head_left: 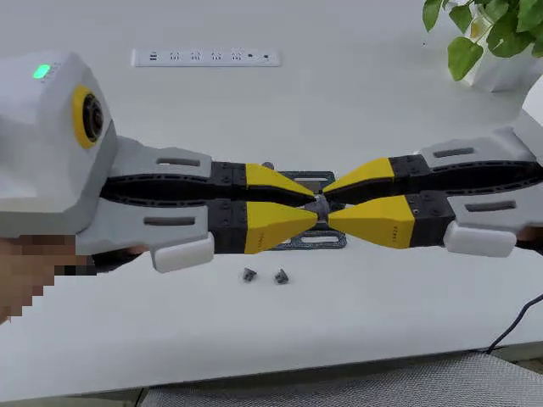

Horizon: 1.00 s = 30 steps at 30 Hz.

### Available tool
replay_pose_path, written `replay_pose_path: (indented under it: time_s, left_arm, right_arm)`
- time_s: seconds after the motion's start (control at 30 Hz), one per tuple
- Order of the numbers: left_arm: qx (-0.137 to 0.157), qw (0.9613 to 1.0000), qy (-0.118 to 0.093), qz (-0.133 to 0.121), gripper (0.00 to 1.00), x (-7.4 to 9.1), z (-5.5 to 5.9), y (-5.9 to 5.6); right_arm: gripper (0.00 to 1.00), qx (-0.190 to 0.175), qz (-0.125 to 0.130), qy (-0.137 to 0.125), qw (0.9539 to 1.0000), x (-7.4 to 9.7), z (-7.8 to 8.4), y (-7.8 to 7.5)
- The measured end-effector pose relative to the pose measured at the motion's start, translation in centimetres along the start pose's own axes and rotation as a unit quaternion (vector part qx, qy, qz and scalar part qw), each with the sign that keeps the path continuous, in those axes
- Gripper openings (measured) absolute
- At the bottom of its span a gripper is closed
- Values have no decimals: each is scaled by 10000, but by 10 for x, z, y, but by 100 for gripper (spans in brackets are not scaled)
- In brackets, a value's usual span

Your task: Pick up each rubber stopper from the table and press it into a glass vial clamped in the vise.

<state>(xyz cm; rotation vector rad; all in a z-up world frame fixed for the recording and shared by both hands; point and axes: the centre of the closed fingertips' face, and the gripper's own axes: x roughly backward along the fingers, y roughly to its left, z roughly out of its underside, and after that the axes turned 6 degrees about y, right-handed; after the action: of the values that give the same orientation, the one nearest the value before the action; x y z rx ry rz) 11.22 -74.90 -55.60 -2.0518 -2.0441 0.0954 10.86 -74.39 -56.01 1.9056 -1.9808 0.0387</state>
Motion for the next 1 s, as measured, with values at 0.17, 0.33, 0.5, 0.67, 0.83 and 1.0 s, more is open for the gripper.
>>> replay_pose_path:
  time_s: [0.17, 0.33, 0.5, 0.67, 0.83, 1.0]
  left_arm:
    - [-18, 10000, 9, -44, 3, 1, 1, 2]
    - [-25, 9999, -1, -98, 4, 2, 4, 4]
    - [4, 9999, -41, -129, 4, 4, 4, 5]
    - [45, 9998, -13, -216, 6, 9, 9, 7]
    - [70, 9992, 35, -390, 11, 15, 15, 13]
    - [97, 9977, 97, -658, 19, 24, 24, 22]
  right_arm:
    - [6, 6, 23, 44, 10000, -1, 1, -2]
    - [6, -25, 45, 96, 9999, -3, 2, -4]
    - [6, -45, 18, 142, 9999, -5, 1, -4]
    - [6, -67, 59, 223, 9997, -4, 1, -9]
    - [6, -88, 178, 356, 9992, -1, 2, -19]
    - [6, -102, 490, 623, 9968, -1, 3, -40]
